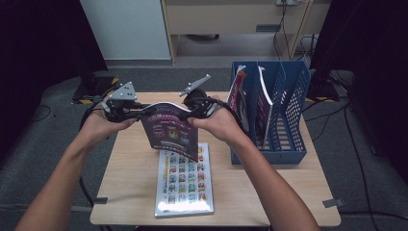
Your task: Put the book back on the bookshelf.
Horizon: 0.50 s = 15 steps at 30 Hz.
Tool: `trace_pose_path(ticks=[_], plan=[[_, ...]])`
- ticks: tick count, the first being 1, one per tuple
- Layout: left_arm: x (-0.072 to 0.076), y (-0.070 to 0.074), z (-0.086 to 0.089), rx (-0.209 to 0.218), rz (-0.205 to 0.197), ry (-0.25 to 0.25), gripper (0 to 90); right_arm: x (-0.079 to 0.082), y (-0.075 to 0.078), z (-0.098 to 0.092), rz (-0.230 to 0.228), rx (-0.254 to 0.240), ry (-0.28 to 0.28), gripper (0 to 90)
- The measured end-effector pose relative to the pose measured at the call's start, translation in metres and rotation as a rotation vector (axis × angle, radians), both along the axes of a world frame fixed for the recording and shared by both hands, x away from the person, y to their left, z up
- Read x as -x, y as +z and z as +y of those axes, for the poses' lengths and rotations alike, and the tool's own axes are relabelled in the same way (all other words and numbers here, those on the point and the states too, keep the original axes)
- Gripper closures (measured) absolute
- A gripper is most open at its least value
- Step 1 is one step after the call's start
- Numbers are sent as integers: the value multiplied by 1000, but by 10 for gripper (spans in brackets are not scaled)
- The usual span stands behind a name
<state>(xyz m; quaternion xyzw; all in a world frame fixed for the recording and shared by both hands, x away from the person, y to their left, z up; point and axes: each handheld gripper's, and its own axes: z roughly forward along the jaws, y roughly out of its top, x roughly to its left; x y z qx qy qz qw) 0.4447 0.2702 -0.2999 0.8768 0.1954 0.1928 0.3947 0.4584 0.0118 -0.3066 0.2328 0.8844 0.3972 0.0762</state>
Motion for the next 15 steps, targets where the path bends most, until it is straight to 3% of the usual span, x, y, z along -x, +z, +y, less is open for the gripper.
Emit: trace_pose_path(ticks=[15], plan=[[0,0,0,7,2,1,791,-1,0,4,0,18,3,839]])
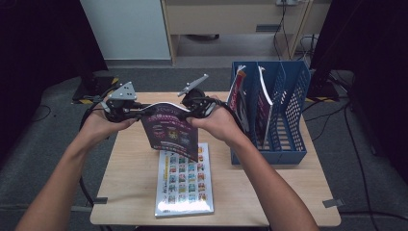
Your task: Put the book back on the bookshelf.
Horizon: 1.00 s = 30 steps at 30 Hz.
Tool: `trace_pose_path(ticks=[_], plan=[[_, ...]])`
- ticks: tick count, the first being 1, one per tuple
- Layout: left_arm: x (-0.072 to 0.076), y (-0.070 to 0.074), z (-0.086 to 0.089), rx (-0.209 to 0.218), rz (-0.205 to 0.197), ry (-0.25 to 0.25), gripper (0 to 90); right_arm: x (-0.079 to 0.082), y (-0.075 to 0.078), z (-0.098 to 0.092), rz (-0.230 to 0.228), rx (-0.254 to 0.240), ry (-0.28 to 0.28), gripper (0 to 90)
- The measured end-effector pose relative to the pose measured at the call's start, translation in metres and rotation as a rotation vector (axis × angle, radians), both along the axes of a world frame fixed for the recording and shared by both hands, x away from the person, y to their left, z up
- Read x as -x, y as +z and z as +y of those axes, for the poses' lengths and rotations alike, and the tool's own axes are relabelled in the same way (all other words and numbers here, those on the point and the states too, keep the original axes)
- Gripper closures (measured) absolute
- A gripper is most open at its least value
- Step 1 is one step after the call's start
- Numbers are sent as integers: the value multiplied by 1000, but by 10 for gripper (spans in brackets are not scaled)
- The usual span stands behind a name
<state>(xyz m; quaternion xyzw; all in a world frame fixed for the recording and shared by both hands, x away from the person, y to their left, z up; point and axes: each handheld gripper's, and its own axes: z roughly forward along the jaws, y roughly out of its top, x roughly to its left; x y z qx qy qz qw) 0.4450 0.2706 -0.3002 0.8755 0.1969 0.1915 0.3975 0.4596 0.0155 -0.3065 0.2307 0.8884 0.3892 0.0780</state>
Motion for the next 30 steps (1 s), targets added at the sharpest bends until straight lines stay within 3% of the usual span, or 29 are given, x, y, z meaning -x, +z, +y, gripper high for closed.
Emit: trace_pose_path(ticks=[4,6,8,10,13,15,17,30], plan=[[-1,-1,0,1,-1,11,773,1,0,0,1,4,-2,843],[-2,-2,1,0,-12,32,715,2,1,0,2,5,-8,844],[-3,-3,1,2,-40,82,547,2,2,-2,4,-4,-18,845],[-4,-5,1,16,-35,91,492,2,4,-4,3,-10,-23,846],[-5,-9,-1,10,-34,117,309,1,6,-8,3,-15,-40,846],[-7,-12,-2,42,-8,163,168,2,8,-12,1,-21,-45,846],[-8,-14,-4,51,-17,185,83,2,10,-16,0,-32,-53,846],[-5,-36,-9,48,28,176,32,9,22,-33,-12,-25,-45,845]])
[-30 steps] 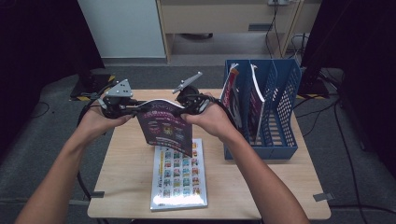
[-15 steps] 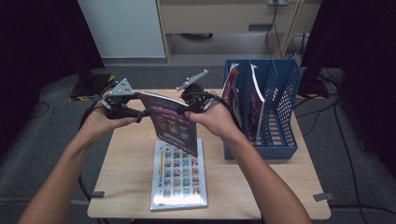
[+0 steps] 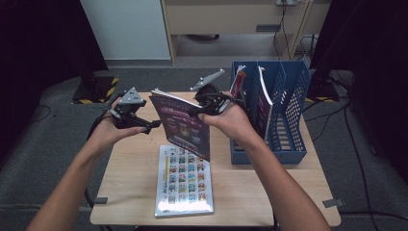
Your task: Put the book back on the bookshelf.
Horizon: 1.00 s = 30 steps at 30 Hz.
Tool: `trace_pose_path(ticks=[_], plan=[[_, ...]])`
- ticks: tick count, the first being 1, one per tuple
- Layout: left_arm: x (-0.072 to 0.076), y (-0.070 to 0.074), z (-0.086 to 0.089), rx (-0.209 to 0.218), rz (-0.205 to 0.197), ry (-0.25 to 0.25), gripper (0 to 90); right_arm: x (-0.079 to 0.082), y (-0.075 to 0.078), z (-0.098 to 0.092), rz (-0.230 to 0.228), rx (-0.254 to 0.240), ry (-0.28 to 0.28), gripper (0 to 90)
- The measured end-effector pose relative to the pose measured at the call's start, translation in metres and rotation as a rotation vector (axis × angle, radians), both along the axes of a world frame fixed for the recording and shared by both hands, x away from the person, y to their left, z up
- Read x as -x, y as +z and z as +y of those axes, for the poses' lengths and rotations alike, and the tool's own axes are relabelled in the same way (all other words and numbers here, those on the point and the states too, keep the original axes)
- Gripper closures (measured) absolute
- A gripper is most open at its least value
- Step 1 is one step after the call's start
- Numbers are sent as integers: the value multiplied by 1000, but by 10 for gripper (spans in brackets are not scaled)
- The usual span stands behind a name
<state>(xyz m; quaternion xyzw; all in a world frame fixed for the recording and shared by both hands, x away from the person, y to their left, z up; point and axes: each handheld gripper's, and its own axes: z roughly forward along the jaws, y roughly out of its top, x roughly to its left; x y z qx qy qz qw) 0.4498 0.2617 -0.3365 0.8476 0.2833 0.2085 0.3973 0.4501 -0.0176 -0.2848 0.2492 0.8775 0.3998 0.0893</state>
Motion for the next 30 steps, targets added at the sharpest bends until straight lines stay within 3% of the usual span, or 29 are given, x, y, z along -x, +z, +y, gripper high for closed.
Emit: trace_pose_path(ticks=[16,30], plan=[[1,-23,-2,-2,24,1,34,8,-5,-17,3,17,3,845],[5,-32,6,21,23,12,38,16,-3,-25,-11,24,35,845]])
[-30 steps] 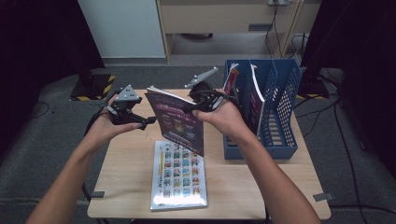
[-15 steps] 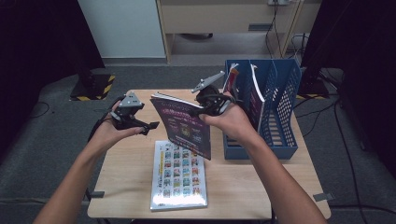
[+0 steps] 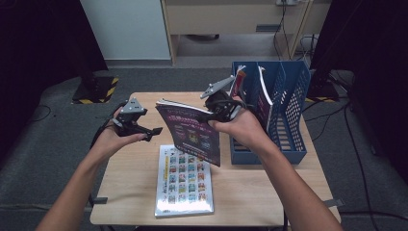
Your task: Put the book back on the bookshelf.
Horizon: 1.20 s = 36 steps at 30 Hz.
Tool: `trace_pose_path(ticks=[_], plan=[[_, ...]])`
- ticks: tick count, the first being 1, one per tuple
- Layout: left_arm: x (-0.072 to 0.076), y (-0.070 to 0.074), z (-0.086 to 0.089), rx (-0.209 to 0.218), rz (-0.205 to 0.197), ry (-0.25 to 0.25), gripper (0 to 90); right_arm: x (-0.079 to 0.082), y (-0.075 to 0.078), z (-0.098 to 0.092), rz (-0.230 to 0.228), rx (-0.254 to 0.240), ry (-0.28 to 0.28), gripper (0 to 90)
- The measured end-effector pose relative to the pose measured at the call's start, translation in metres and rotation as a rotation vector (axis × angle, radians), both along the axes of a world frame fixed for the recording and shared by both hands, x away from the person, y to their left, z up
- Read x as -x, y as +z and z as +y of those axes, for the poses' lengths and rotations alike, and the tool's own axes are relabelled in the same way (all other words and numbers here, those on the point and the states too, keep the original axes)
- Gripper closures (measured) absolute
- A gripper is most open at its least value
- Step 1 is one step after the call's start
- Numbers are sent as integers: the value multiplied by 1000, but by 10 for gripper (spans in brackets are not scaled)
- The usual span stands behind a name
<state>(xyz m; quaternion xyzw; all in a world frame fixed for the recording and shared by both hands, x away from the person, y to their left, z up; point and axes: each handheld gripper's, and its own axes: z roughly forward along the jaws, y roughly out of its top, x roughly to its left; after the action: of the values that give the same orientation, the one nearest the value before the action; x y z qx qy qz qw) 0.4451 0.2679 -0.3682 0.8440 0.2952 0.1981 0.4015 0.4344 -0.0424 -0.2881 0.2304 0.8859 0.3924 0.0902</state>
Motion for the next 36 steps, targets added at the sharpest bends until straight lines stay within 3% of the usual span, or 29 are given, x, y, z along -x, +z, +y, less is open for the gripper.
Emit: trace_pose_path(ticks=[13,14,22,29,36], plan=[[5,-14,4,-4,17,4,40,14,12,-19,-8,-27,56,845],[6,-17,4,-6,21,3,40,18,14,-25,-16,-33,85,845],[5,-25,5,-15,33,7,40,26,19,-45,-39,-61,115,845],[3,-29,7,-24,46,14,41,26,16,-61,-42,-54,130,845],[2,-31,10,-18,49,23,41,24,6,-76,-34,-78,145,845]])
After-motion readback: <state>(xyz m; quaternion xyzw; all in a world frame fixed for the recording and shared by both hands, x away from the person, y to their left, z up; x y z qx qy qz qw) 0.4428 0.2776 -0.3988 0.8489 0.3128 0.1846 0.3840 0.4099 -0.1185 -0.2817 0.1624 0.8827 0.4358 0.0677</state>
